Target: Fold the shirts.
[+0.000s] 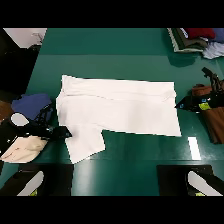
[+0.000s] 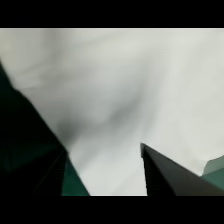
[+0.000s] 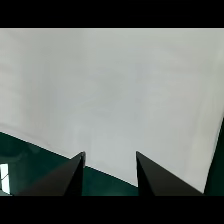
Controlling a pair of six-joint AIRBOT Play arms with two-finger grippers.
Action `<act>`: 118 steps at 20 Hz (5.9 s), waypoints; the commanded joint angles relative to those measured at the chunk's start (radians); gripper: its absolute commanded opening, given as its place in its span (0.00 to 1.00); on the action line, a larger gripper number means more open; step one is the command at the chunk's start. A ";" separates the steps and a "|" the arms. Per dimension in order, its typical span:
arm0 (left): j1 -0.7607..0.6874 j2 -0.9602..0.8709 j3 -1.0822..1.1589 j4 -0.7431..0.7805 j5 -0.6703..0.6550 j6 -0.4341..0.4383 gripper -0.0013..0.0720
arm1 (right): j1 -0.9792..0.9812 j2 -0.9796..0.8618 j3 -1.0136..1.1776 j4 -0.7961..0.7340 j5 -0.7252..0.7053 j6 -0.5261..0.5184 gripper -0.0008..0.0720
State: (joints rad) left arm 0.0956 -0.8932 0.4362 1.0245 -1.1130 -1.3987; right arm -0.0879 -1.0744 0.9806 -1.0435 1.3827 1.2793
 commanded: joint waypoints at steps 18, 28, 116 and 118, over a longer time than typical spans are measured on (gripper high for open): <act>0.000 0.003 0.089 -0.099 -0.021 0.072 0.05 | -0.486 -0.148 -0.382 0.004 -0.032 -0.081 0.69; 0.000 0.006 0.090 -0.096 -0.088 0.071 0.04 | -0.335 -0.089 -0.381 -0.008 -0.107 -0.081 0.03; -0.743 -1.040 1.188 -0.224 0.176 0.037 0.05 | 0.275 -0.491 1.004 0.292 0.207 0.137 0.03; -0.742 -1.036 1.189 -0.216 0.164 0.038 0.05 | 0.302 -0.508 1.021 0.292 0.211 0.133 0.03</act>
State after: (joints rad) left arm -0.6403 -1.9266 1.6234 0.8024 -0.9360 -1.3617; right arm 0.1699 -1.5574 1.9545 -0.7517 1.5917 1.4082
